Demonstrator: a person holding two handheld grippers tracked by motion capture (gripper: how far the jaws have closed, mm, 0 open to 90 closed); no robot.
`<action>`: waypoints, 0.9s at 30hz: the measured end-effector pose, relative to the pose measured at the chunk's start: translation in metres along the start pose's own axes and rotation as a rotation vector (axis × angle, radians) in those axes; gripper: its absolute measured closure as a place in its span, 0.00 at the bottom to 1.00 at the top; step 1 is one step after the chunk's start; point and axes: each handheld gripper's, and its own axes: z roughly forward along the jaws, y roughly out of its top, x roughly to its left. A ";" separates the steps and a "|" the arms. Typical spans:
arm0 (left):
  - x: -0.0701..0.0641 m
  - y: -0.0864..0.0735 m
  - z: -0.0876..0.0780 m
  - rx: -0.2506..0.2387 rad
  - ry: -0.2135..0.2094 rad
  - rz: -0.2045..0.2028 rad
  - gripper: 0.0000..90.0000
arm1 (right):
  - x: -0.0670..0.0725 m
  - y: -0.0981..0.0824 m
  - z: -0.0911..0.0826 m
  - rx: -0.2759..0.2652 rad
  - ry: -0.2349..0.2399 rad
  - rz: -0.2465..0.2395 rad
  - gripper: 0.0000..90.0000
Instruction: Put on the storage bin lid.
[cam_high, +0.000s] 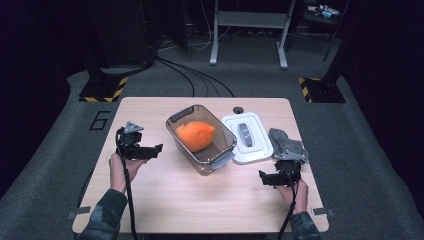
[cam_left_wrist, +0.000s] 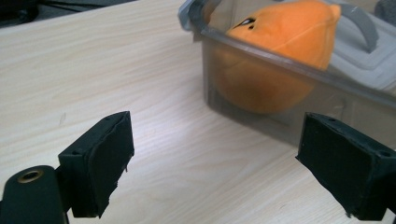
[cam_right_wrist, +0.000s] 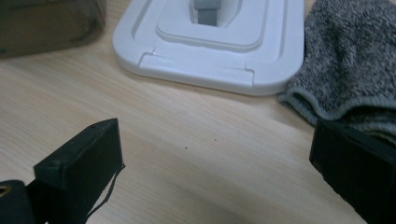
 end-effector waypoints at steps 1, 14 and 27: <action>0.001 -0.005 0.001 0.004 0.003 -0.007 0.12 | 0.001 0.003 0.000 -0.004 0.003 -0.009 0.03; 0.024 -0.084 0.029 0.062 0.067 -0.126 0.12 | 0.004 0.044 0.021 0.019 0.016 -0.027 0.03; 0.025 -0.125 0.044 0.055 0.152 -0.088 0.11 | 0.004 0.083 0.057 0.042 0.001 -0.045 0.05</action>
